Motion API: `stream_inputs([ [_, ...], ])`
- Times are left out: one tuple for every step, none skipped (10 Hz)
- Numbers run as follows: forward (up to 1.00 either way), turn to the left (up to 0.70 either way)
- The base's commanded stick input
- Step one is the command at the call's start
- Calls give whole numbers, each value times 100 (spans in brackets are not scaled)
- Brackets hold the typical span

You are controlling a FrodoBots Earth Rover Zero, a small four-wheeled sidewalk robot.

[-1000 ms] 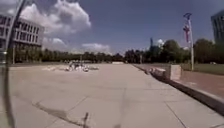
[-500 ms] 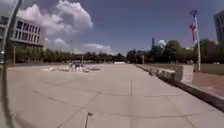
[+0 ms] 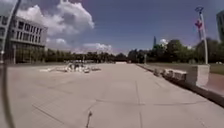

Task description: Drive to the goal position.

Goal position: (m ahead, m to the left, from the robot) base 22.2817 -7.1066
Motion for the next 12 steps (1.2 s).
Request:
stream_inputs([
  [85,0],
  [85,0],
  [85,0],
  [85,0],
  [85,0],
  [85,0],
  [85,0],
  [85,-1],
  [85,-7],
  [85,-31],
  [85,-34],
  [85,-34],
])
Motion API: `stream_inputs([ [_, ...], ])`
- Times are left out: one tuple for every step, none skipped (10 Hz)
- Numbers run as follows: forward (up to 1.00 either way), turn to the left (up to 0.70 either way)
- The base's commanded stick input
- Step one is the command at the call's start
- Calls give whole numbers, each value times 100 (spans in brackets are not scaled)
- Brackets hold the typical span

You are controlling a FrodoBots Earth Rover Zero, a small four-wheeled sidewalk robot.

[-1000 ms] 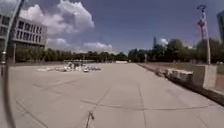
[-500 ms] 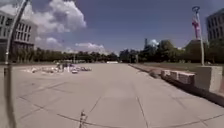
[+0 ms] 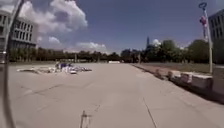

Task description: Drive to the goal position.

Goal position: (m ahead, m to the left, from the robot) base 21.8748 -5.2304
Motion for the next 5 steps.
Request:
stream_inputs([
  [85,-34],
  [85,-20],
  [85,0],
  [85,0],
  [85,0],
])
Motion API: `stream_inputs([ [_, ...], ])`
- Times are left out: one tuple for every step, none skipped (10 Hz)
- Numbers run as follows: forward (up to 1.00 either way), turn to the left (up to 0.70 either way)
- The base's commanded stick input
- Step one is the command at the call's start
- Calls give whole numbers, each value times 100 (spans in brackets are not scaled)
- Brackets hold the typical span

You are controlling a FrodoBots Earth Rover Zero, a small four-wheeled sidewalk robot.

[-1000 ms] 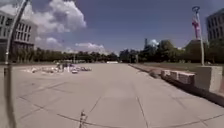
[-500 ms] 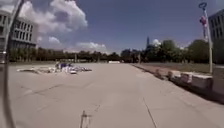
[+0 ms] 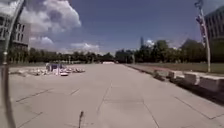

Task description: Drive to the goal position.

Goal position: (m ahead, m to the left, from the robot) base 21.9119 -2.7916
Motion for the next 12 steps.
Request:
stream_inputs([
  [85,0],
  [85,0],
  [85,0],
  [85,-5],
  [85,-20],
  [85,-26],
  [85,0],
  [85,0],
  [85,0],
  [85,0],
  [85,0],
  [85,0],
])
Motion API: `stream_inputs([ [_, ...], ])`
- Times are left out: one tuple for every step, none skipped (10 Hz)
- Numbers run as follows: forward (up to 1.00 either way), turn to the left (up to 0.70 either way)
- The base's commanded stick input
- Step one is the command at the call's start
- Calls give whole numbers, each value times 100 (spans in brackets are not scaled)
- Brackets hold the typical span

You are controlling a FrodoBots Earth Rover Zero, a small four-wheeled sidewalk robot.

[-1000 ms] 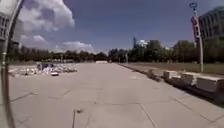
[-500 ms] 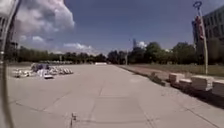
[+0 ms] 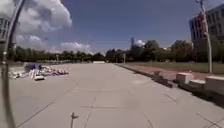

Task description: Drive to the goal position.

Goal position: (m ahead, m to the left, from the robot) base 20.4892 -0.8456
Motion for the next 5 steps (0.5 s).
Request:
stream_inputs([
  [85,0],
  [85,0],
  [85,0],
  [85,0],
  [85,0],
])
